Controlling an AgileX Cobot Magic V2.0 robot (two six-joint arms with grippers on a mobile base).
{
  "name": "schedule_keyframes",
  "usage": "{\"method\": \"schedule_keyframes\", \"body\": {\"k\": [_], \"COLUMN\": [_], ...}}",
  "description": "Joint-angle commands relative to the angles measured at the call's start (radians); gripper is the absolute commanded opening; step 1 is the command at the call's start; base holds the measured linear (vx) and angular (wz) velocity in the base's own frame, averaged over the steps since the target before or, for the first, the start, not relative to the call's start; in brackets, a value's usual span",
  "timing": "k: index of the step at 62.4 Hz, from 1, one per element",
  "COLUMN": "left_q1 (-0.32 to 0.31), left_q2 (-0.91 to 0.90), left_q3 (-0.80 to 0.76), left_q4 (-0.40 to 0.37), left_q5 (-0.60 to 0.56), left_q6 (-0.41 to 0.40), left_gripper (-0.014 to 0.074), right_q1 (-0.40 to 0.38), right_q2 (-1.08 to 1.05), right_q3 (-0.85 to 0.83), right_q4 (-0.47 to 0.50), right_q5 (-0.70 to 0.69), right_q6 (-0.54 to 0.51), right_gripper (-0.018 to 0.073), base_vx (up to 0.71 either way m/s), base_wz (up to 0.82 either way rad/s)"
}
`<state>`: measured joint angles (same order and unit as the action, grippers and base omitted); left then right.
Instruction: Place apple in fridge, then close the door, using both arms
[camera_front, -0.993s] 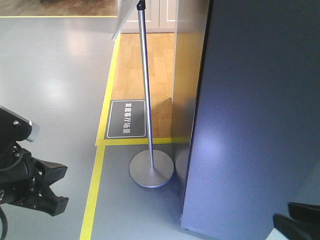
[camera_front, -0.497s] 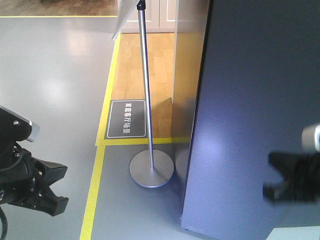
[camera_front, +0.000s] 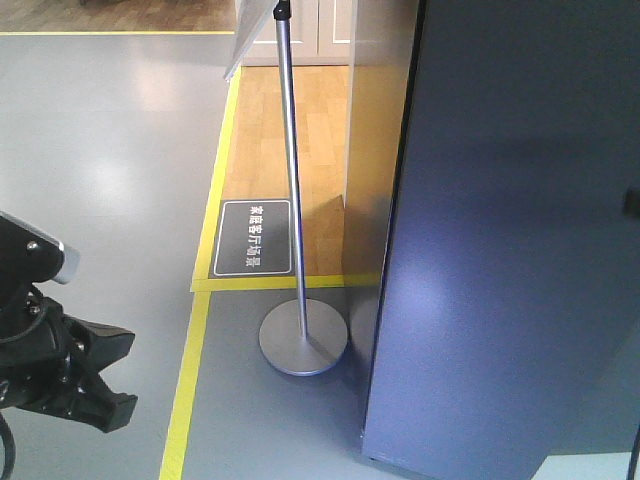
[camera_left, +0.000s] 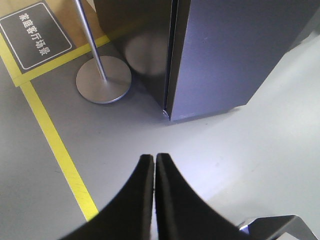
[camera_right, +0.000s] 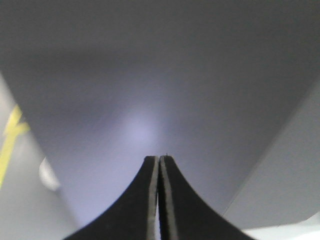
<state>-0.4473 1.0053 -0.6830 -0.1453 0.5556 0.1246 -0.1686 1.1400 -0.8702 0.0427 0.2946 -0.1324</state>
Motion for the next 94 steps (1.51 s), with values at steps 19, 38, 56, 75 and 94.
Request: {"method": "schedule_keyframes", "body": {"k": [19,38,56,75,94], "left_q1": [0.001,0.001,0.001,0.001,0.001], "left_q2": [-0.018,-0.018,-0.018,-0.018,-0.018], "left_q3": [-0.026,-0.026,-0.026,-0.026,-0.026], "left_q4": [-0.015,-0.015,-0.015,-0.015,-0.015], "left_q5": [-0.050,-0.050,-0.050,-0.051,-0.051], "left_q6": [-0.002,-0.002,-0.002,-0.002,-0.002], "left_gripper": [-0.0006,-0.0006,-0.0006,-0.0006,-0.0006], "right_q1": [-0.073,-0.073,-0.073,-0.072,-0.069], "right_q2": [0.178,0.353,0.503,0.598,0.599], "right_q3": [-0.194,-0.355,-0.514,-0.617,-0.653], "right_q4": [-0.005,-0.005,-0.005,-0.004,-0.004], "right_q5": [-0.280,-0.335,-0.342,-0.337,-0.233], "right_q6": [0.001,0.001,0.004,0.004,0.004], "right_gripper": [-0.0003,-0.0003,-0.0003,-0.0003,-0.0003], "base_vx": [0.00,0.00,0.00,0.00,0.00], "base_wz": [0.00,0.00,0.00,0.00,0.00]}}
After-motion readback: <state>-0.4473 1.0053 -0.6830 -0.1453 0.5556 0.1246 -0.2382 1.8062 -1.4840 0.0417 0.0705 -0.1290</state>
